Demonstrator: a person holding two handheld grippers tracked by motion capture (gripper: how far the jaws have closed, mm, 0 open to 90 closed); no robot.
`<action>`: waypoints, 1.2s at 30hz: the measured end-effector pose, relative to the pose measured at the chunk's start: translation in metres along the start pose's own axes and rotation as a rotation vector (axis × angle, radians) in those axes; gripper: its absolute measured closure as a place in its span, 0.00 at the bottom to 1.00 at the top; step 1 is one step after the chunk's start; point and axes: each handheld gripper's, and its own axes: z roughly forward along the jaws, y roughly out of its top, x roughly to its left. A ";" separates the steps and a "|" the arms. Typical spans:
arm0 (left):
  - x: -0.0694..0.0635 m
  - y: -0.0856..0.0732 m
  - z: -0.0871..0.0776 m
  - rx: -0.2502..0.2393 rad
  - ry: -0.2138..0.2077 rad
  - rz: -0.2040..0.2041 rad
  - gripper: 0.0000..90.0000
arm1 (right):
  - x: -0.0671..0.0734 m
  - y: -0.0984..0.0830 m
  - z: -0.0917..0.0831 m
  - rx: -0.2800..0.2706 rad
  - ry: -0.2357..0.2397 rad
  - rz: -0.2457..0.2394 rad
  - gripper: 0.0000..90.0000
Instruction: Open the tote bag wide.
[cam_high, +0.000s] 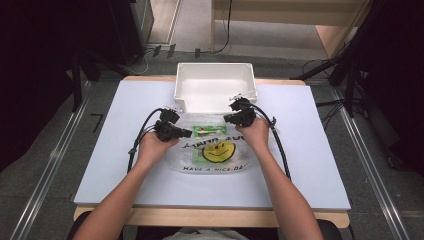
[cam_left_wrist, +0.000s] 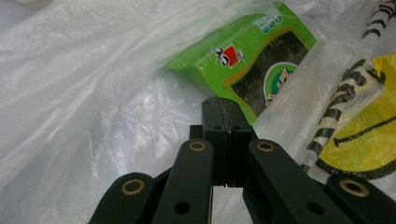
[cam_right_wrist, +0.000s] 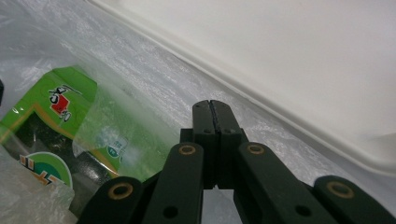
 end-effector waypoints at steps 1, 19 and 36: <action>0.000 -0.001 -0.001 0.003 -0.002 0.000 1.00 | 0.001 -0.001 0.001 0.006 -0.003 0.005 1.00; -0.005 -0.029 -0.003 0.007 -0.040 0.026 1.00 | 0.000 -0.009 0.012 -0.005 -0.005 -0.006 1.00; -0.017 -0.051 -0.003 0.025 -0.079 0.073 1.00 | 0.001 -0.010 0.012 -0.013 -0.014 -0.019 1.00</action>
